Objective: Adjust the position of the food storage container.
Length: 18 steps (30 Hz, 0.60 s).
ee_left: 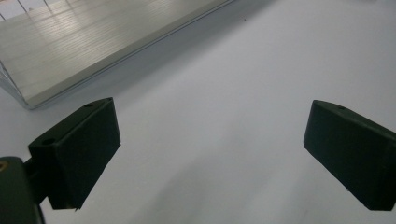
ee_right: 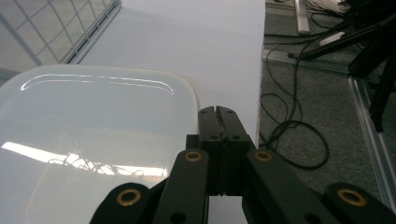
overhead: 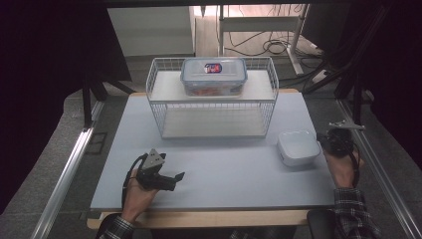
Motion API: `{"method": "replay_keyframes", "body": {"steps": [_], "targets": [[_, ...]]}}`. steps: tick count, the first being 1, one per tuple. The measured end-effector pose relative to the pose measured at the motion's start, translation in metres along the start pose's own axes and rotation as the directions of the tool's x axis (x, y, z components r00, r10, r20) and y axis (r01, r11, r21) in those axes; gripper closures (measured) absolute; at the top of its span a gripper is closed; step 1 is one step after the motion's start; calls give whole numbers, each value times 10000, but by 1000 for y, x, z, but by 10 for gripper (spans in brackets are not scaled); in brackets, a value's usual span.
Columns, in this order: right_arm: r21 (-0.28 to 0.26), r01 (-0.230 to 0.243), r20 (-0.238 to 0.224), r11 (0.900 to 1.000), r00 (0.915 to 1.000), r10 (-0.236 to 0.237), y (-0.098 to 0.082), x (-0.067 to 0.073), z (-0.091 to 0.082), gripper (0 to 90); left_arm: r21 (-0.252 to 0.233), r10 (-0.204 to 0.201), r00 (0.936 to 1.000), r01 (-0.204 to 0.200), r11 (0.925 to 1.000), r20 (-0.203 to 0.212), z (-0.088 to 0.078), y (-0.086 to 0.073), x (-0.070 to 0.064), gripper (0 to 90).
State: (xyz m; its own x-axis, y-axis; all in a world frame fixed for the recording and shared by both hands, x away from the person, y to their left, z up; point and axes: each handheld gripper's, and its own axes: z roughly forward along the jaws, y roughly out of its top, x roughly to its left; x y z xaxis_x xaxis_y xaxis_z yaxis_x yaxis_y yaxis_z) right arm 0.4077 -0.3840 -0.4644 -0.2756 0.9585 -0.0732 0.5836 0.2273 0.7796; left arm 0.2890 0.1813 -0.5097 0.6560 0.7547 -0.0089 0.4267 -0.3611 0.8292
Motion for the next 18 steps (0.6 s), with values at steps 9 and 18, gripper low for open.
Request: {"method": "replay_keyframes", "body": {"steps": [9, 18], "targets": [[439, 317, -957, 9985, 9950, -273, -2, 20, 5, 891, 83, 143, 9999, -144, 9999, 51, 1, 0, -1, 36], [606, 546, -2031, 9967, 9783, -412, -1, 45, 6, 891, 68, 9, 9999, -10, 10000, 155, 2, 0, -1, 35]]}}
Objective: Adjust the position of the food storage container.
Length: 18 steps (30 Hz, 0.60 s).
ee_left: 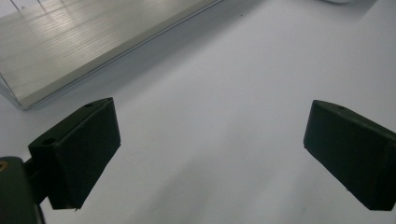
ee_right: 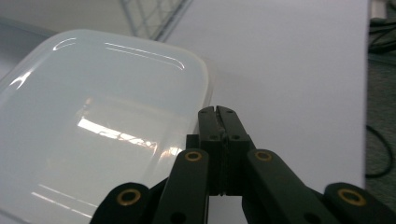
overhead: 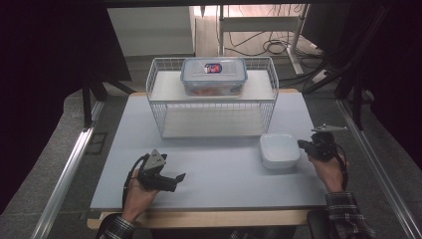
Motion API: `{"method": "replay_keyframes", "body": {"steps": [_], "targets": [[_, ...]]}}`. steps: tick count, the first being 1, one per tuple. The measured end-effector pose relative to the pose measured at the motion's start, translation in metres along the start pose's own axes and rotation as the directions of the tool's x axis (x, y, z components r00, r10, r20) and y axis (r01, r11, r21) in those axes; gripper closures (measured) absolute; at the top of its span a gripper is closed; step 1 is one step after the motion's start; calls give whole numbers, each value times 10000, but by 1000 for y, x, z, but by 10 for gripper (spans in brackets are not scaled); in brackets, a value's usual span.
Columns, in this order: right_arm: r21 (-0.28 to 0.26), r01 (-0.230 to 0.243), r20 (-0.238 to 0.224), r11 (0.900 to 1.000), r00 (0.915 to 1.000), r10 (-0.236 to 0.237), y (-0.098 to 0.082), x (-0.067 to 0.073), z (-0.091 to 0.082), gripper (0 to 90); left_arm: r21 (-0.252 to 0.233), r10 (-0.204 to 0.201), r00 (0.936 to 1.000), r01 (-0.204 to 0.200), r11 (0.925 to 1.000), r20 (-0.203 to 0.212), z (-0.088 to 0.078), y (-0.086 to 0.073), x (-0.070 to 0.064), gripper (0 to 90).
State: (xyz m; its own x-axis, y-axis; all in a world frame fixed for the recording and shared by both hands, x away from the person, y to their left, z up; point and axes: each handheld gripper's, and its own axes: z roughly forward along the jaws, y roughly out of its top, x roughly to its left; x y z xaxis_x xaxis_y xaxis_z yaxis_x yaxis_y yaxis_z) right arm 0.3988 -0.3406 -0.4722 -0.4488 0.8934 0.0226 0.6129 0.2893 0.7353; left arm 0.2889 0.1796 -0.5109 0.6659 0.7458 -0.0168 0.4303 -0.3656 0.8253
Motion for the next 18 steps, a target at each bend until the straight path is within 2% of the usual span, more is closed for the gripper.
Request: {"method": "replay_keyframes", "body": {"steps": [8, 15, 18], "targets": [[165, 474, -753, 9987, 9961, -461, 5, 27, 7, 891, -8, -60, 10000, 60, 10000, 51, 1, 0, 1, 34], [234, 1008, -1543, 9946, 9834, -960, 9, 57, 15, 890, 109, -11, 9999, 9, 9999, 167, 3, 1, 0, 36], [242, 1239, -1773, 9920, 9771, -1177, 11, 68, 19, 890, 66, -139, 9996, 138, 9999, 259, 4, 1, 0, 37]]}}
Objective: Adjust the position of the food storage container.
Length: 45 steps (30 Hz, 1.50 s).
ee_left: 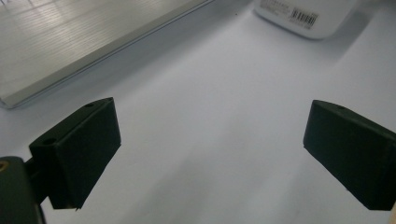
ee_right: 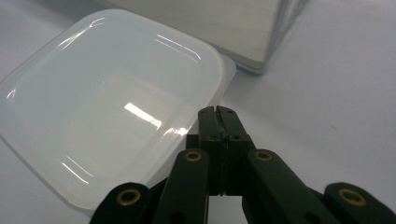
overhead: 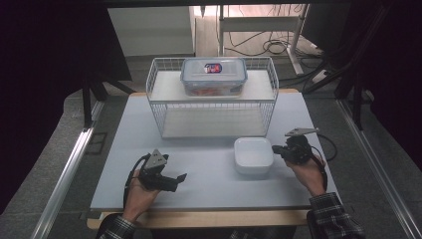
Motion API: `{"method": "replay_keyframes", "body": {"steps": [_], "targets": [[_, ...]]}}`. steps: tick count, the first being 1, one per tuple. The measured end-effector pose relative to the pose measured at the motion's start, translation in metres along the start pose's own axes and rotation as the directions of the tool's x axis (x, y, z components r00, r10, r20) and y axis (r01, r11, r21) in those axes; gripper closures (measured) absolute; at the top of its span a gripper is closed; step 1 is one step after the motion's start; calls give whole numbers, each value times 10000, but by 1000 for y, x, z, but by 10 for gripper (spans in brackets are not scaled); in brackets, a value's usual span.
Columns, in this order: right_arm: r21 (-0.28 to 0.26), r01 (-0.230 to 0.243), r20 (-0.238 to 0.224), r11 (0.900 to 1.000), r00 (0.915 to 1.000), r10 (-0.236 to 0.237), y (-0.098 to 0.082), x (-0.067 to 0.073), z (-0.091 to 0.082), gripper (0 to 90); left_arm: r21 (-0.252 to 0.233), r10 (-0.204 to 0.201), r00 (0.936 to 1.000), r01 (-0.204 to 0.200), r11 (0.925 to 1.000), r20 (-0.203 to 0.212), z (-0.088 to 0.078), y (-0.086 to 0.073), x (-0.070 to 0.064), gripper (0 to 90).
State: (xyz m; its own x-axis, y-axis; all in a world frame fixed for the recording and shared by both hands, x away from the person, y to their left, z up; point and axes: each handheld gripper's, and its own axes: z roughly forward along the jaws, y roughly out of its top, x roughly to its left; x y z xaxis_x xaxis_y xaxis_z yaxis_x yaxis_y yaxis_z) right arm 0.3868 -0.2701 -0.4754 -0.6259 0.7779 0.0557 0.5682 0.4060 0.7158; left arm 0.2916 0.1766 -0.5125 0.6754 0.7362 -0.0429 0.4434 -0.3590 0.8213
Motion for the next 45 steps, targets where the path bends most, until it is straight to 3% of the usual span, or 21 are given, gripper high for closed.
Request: {"method": "replay_keyframes", "body": {"steps": [15, 25, 28, 32, 37, 45], "targets": [[-188, 579, -1086, 9981, 9923, -596, 12, 46, 21, 889, 52, -7, 9999, 6, 10000, 151, 2, 1, -1, 38], [-398, 783, -1469, 9961, 9856, -834, 16, 69, 34, 890, 135, 70, 9998, -73, 9999, 210, 4, 1, -3, 39], [-474, 942, -1515, 9944, 9833, -1004, 18, 75, 38, 890, 172, 48, 9997, -52, 9998, 225, 5, 1, -4, 40], [-553, 1339, -1133, 9894, 9837, -1395, 18, 77, 35, 882, 214, 69, 9998, -73, 9997, 206, 4, 1, -4, 45], [-956, 1409, -1014, 9854, 9834, -1505, 17, 73, 21, 731, 269, 113, 9997, -118, 9996, 204, 4, -1, -3, 66], [-950, 1520, -1067, 9838, 9810, -1619, 8, 70, 9, 394, 292, 301, 9995, -302, 9991, 56, 3, -2, -3, 91]]}}
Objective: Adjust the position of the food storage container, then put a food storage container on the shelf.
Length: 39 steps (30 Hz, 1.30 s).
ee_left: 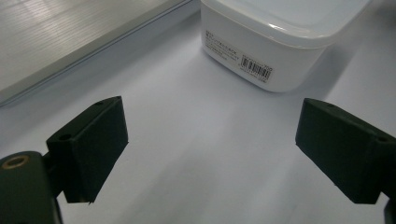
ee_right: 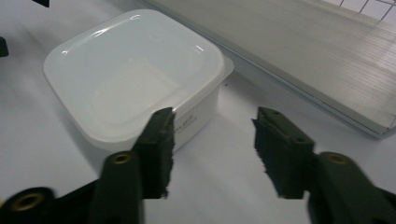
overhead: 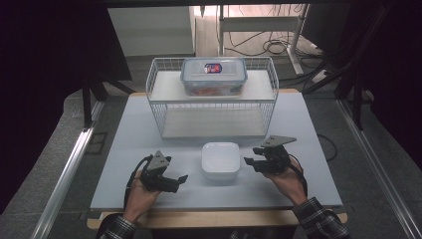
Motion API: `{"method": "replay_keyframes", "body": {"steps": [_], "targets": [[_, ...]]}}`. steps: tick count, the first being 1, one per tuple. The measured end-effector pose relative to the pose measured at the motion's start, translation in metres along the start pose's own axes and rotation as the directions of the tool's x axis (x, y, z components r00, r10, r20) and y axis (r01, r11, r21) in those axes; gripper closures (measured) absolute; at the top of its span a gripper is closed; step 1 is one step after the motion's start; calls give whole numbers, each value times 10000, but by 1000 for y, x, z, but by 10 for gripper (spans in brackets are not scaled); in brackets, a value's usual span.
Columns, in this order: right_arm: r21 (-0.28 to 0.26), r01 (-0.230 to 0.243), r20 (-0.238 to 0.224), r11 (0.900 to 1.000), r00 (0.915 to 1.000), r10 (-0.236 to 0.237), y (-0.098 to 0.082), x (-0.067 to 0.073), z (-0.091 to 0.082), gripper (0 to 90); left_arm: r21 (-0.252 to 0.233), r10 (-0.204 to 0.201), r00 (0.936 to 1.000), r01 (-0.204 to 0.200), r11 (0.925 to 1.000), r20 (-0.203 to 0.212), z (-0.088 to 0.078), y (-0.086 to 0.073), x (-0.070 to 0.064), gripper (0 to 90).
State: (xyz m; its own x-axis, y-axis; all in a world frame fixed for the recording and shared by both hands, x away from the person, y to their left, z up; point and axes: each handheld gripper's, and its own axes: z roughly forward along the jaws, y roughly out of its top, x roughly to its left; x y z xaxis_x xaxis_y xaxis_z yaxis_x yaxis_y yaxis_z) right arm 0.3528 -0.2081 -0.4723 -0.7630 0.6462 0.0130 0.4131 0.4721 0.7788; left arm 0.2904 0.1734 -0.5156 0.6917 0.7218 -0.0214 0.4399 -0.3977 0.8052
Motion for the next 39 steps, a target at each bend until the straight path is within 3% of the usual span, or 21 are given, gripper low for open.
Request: {"method": "replay_keyframes", "body": {"steps": [3, 10, 14, 21, 26, 30, 33, 39], "targets": [[-104, 204, -5, 9997, 9998, -204, -3, 0, -2, 266, 14, -21, 10000, 21, 10000, 7, 0, 0, 0, 91], [-223, 254, -240, 9994, 9994, -260, -8, 1, -1, 86, 126, -27, 10000, 27, 9999, -15, 1, -1, 1, 84], [22, 233, -241, 9997, 9994, -232, -13, -1, 4, 71, 221, -100, 9999, 99, 9997, 26, 2, -2, 2, 79], [-103, 193, -169, 9998, 9997, -195, -11, 0, 6, 42, 508, -229, 9997, 229, 9984, -22, 5, 5, 2, 73], [-115, 251, -227, 9996, 9994, -253, -6, 4, 8, 19, 508, -409, 9988, 395, 9979, 264, 8, 16, 2, 62], [20, -112, -240, 9999, 9996, 112, 2, 5, 9, 9, 407, -709, 9942, 678, 9969, 805, 11, 28, 4, 49], [185, -120, -182, 9998, 9998, 123, 7, 6, 8, 46, 455, -871, 9908, 828, 9955, 1032, 15, 34, 4, 54], [480, -177, -259, 9987, 9995, 190, 18, 4, 12, 164, 697, -553, 9955, 500, 9963, 764, 24, 49, 3, 118]]}}
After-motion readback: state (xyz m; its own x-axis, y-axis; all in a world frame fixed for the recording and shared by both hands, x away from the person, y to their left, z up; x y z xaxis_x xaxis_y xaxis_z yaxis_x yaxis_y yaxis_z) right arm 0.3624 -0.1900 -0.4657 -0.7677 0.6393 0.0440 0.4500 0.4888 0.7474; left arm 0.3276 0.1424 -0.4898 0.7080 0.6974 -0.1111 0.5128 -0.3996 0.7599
